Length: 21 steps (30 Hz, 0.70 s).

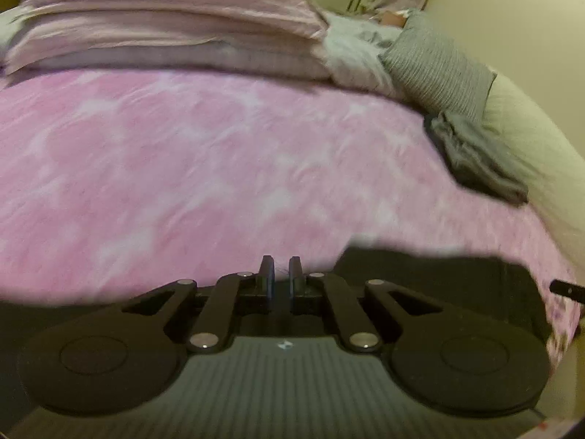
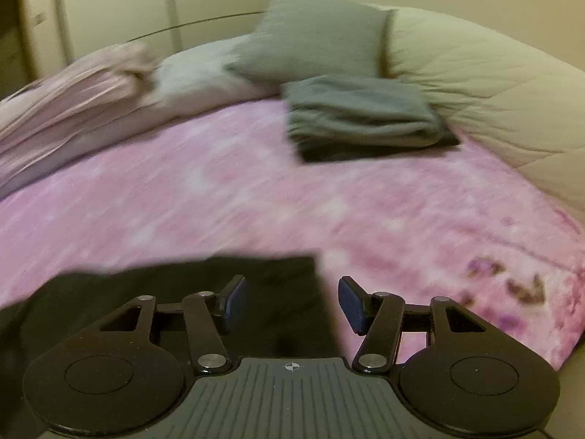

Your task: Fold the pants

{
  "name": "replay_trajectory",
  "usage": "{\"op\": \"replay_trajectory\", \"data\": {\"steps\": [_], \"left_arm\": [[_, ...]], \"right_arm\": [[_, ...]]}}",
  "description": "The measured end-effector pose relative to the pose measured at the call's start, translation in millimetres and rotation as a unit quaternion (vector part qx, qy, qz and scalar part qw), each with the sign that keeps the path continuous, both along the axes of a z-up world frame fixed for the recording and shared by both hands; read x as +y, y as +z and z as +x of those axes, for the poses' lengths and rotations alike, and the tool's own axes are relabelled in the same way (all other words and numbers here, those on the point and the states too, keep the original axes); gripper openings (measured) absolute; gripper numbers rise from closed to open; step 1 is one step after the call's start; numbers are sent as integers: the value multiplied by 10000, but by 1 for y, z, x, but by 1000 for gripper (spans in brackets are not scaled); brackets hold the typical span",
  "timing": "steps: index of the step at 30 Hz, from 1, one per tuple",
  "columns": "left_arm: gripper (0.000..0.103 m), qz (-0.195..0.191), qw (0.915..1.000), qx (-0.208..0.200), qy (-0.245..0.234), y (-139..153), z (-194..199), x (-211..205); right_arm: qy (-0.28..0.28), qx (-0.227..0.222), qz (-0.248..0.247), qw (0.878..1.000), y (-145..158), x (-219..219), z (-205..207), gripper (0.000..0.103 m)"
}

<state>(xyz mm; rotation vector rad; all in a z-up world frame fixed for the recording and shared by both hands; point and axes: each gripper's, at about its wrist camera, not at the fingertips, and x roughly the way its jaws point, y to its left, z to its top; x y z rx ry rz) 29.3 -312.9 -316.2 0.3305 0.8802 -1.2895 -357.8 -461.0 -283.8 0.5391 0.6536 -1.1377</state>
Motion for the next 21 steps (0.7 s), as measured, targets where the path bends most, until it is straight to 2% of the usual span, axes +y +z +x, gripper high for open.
{"op": "replay_trajectory", "data": {"steps": [4,8,9,13,16,21], "left_arm": [[4,412,9982,-45,436,-12,-2,62],[6,905,9938,-302,572,-45,-4,86],[6,949,9931,-355,584,-52,-2,88],[6,689,9943,-505,643,-45,11,100],[4,644,9923,-526,922,-48,44,117],[4,851,9774,-949,1685,-53,125,162]], "right_arm": [[453,156,229,9986,-23,40,22,53],[624,721,656,9933,-67,45,38,53],[613,678,608,9940,-68,44,39,53],[634,685,808,9924,-68,34,41,54],[663,682,823,9921,-68,33,41,54],[612,727,801,9922,-68,37,42,55]]}}
